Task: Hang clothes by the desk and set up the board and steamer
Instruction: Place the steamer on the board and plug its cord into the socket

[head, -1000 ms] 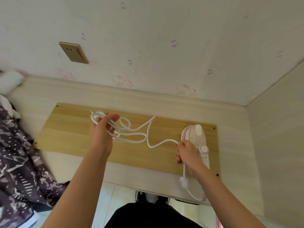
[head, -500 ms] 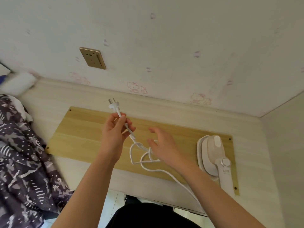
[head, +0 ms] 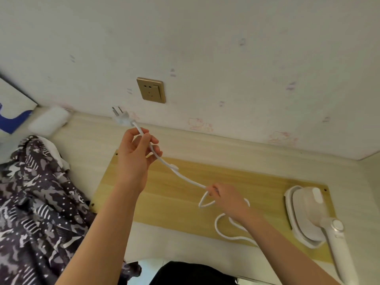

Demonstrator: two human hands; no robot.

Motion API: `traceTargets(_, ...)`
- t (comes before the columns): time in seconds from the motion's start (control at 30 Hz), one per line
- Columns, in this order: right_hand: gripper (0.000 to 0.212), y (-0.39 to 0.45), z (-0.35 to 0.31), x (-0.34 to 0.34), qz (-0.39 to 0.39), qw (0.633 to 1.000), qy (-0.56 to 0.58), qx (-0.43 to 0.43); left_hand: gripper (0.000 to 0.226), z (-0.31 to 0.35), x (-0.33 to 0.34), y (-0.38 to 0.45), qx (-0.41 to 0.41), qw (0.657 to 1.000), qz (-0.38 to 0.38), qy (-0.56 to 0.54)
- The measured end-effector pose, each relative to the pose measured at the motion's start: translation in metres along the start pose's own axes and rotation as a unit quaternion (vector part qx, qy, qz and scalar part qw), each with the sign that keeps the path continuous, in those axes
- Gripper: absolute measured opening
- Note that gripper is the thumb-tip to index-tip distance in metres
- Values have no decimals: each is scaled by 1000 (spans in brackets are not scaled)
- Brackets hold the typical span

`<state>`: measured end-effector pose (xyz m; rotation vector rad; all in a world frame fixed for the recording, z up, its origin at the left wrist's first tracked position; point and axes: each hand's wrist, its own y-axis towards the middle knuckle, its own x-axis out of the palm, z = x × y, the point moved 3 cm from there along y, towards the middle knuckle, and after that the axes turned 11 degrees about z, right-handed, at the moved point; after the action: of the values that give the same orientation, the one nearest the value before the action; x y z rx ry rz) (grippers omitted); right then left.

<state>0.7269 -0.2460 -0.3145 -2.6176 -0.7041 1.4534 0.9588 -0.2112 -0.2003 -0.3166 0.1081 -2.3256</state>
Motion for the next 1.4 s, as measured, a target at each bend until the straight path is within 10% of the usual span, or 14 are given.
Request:
traceTargets(0.33,27,42,-40,-1,66,996,-66,-4,3,-9,-24,18,131,960,-27,246)
traceTargets(0.83,28,77,-197,-19,155,938,309,-21,10,-53,-48,44,302,830,-57,465)
traceTargets(1.17,13,119,-193,-13,165,922,349,0,20,-37,-47,83,32,957,-89,276)
traceTargets(1.4,25,147,-205,-9,97,934,342,-49,24,1,-28,146,58,985,-65,150)
